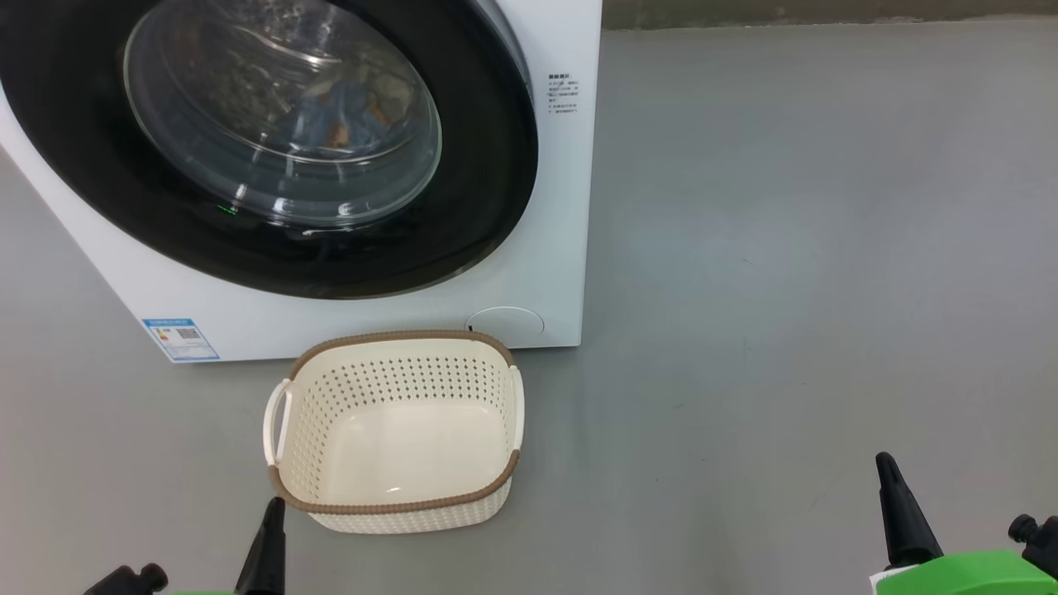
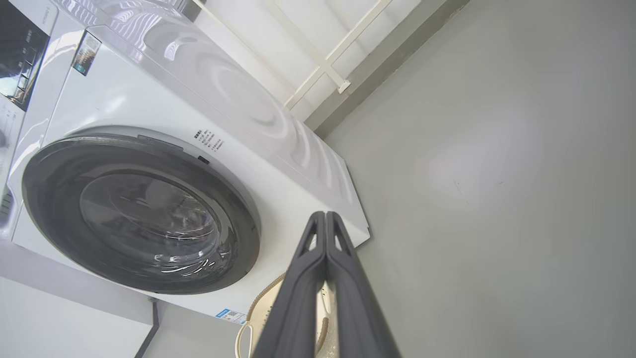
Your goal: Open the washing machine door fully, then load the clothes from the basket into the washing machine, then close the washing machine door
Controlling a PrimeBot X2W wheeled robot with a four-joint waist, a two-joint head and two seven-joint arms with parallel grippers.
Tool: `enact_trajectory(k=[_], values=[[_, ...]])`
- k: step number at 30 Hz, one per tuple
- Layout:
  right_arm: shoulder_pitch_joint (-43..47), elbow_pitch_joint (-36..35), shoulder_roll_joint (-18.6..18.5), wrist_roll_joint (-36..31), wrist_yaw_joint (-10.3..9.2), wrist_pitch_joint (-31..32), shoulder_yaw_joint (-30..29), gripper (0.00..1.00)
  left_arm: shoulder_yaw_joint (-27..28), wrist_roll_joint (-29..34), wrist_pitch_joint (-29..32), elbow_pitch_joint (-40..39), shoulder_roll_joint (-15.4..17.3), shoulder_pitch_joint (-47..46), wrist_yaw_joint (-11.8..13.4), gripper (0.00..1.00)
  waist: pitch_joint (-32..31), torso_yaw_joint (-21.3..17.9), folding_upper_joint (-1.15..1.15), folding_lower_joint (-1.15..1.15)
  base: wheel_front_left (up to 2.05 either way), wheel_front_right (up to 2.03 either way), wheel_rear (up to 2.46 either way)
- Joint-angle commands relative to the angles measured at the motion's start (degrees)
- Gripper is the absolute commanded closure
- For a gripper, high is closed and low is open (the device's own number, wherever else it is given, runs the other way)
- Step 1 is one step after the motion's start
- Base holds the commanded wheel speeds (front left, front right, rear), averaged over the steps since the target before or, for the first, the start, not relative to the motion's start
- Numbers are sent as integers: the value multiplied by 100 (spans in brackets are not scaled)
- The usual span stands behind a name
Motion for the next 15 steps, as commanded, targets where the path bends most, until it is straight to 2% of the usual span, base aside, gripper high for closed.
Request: enact_trajectory(k=[1, 15], values=[[-247, -123, -64, 180, -18, 52, 86, 100, 147, -143, 40, -98, 107, -295, -8, 100, -4, -11, 0, 0, 0, 0, 0], [-358, -47, -76, 1141, -22, 277, 118, 100, 305, -935, 267, -61, 122, -383, -10, 100, -31, -130, 0, 0, 0, 0, 0]])
